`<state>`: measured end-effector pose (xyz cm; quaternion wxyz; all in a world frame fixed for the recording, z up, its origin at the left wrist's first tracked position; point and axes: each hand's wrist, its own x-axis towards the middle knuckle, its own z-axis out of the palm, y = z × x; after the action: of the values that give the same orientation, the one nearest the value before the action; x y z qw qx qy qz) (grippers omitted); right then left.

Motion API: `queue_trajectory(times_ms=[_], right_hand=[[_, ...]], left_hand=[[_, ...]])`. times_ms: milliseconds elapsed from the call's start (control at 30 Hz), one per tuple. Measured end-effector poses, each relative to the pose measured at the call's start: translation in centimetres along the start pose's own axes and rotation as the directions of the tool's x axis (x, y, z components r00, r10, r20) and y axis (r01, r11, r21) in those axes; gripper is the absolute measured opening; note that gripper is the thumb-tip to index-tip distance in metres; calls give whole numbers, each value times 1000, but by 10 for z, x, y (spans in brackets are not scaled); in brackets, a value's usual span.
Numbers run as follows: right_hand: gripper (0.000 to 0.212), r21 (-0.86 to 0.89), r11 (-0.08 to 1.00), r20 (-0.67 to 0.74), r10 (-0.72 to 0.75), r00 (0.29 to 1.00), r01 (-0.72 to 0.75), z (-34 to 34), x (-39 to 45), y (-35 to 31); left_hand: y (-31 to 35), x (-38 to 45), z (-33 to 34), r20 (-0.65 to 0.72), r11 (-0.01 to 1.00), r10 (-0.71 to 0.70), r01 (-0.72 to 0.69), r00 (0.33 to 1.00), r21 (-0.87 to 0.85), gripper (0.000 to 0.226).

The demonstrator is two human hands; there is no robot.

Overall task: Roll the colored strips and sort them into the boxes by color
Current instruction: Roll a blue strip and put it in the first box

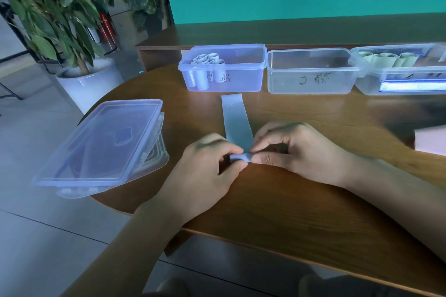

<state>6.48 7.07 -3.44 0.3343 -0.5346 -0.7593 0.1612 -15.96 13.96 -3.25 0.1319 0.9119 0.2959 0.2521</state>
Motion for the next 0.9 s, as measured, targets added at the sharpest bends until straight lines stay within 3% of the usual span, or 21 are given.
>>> queue_trajectory(times_ms=[133, 333, 567, 900], right_hand=[[18, -50, 999, 3, -10, 1000, 10, -2, 1, -1], [21, -93, 996, -10, 17, 1000, -18, -1, 0, -1], [38, -112, 989, 9, 99, 995, -98, -2, -1, -2], [24, -12, 988, 20, 151, 988, -151, -7, -2, -4]], left_hand=[[1, -2, 0, -18, 1000, 20, -20, 1000, -2, 26], [1, 1, -1, 0, 1000, -16, 16, 1000, 5, 15], [4, 3, -2, 32, 998, -57, 57, 998, -24, 14], [7, 0, -5, 42, 997, -74, 74, 996, 3, 16]])
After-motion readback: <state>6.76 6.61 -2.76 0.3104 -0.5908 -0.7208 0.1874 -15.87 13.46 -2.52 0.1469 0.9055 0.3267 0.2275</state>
